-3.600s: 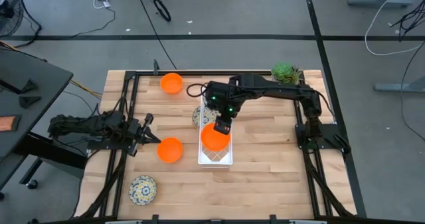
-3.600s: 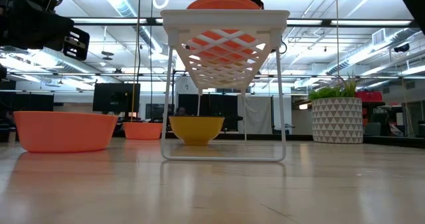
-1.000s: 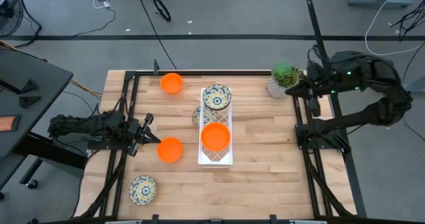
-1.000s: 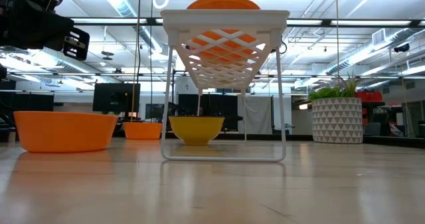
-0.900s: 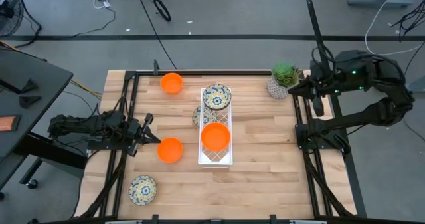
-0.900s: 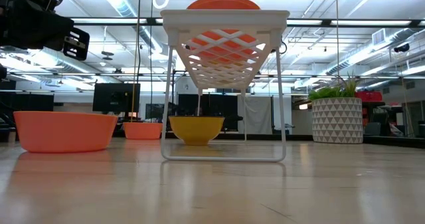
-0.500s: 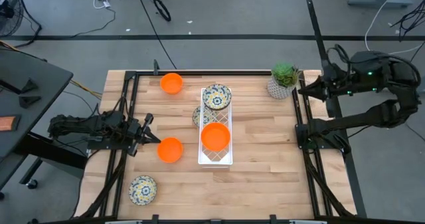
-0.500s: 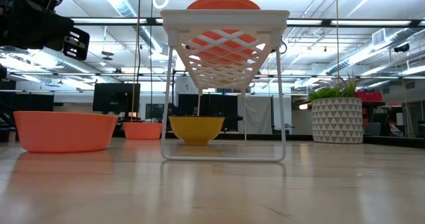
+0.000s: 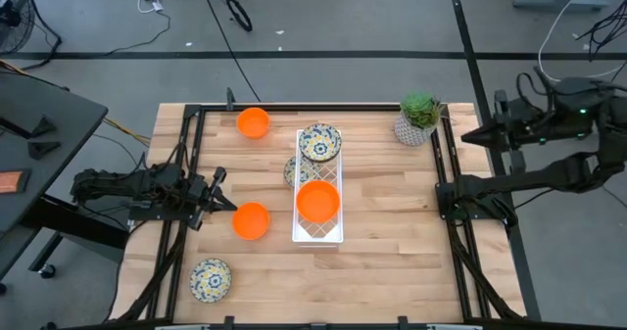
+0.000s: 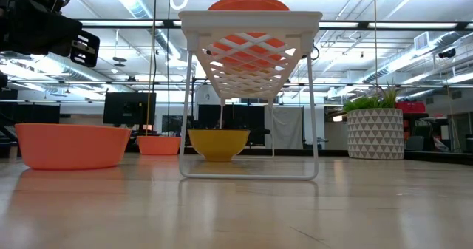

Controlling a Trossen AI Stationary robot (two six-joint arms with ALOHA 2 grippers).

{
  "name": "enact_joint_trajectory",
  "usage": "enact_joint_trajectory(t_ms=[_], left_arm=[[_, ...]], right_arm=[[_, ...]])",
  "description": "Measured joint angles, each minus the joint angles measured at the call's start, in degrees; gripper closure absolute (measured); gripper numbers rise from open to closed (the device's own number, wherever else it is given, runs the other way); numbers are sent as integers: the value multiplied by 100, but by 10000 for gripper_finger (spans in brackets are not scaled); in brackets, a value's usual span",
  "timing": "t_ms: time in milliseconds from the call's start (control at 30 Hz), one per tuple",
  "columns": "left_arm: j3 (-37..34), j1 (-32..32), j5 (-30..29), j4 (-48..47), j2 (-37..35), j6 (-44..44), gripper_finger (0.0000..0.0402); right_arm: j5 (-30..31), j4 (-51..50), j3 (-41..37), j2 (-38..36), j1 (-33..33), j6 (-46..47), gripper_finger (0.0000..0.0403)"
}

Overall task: Pick & Place Mini bowls
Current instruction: Stack the orange bowl on top of the orange bowls on the shelf

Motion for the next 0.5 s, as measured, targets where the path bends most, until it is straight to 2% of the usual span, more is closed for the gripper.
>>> enact_joint_trajectory(t_ms=[500], left_arm=[[0,1,0,1,2,0,387]], right_arm=[[1,2,0,-74,0,-34,390]])
